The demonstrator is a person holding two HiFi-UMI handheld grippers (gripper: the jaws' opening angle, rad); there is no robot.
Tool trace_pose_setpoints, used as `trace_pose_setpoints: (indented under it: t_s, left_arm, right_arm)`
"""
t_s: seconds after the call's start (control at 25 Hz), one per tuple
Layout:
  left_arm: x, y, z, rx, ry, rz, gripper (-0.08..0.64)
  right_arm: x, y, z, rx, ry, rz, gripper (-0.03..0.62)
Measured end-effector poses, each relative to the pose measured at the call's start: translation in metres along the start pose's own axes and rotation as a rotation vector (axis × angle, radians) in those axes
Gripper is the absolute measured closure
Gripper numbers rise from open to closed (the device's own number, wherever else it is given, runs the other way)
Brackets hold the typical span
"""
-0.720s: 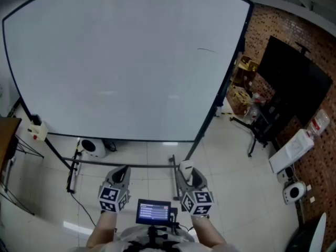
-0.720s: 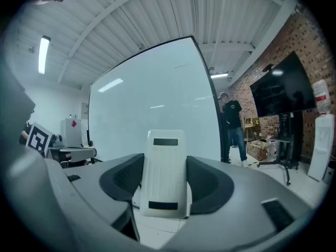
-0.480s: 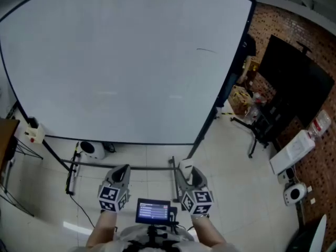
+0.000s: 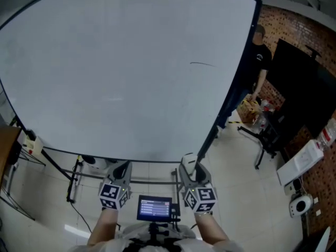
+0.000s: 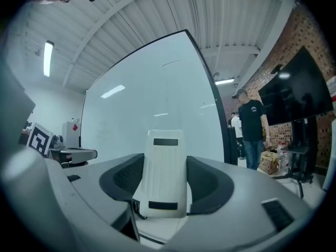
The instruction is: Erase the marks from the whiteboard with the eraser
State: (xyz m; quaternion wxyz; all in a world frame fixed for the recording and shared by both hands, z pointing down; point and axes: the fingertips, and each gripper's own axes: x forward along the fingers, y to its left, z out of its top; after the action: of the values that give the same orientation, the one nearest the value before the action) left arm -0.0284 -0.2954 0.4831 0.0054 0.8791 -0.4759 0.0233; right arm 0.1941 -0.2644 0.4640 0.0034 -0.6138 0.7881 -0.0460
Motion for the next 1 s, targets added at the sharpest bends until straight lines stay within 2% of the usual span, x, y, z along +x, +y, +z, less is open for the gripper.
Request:
trace_pose_setpoints:
  t_s: [0.24,0.56,0.68,0.8,1.0]
  left_arm:
    - [0.021,0.003,0.012,0.017,-0.017,0.009,0.566]
    - [0.033,0.026,0.023,0.031,-0.013,-0.019,0.566]
    - [0.036,0.033,0.028,0.039,-0.021,-0.034,0.566]
    - [0.039,0.039,0.031,0.045,-0.023,-0.044,0.566]
    - [0.039,0.051,0.03,0.033,-0.03,-0.043,0.566]
  right_arm:
    - [0.023,-0.017,0.035,-0.062,-0.063,0.001,0.327]
    - [0.037,-0.005,0.055,-0.088,-0.102,-0.025,0.327]
    - [0.042,0.002,0.074,-0.108,-0.141,-0.023,0.328]
    - [0.051,0.009,0.123,-0.162,-0.213,-0.02,0.327]
    - [0.073,0.028,0.241,-0.322,-0.376,-0.016,0.328]
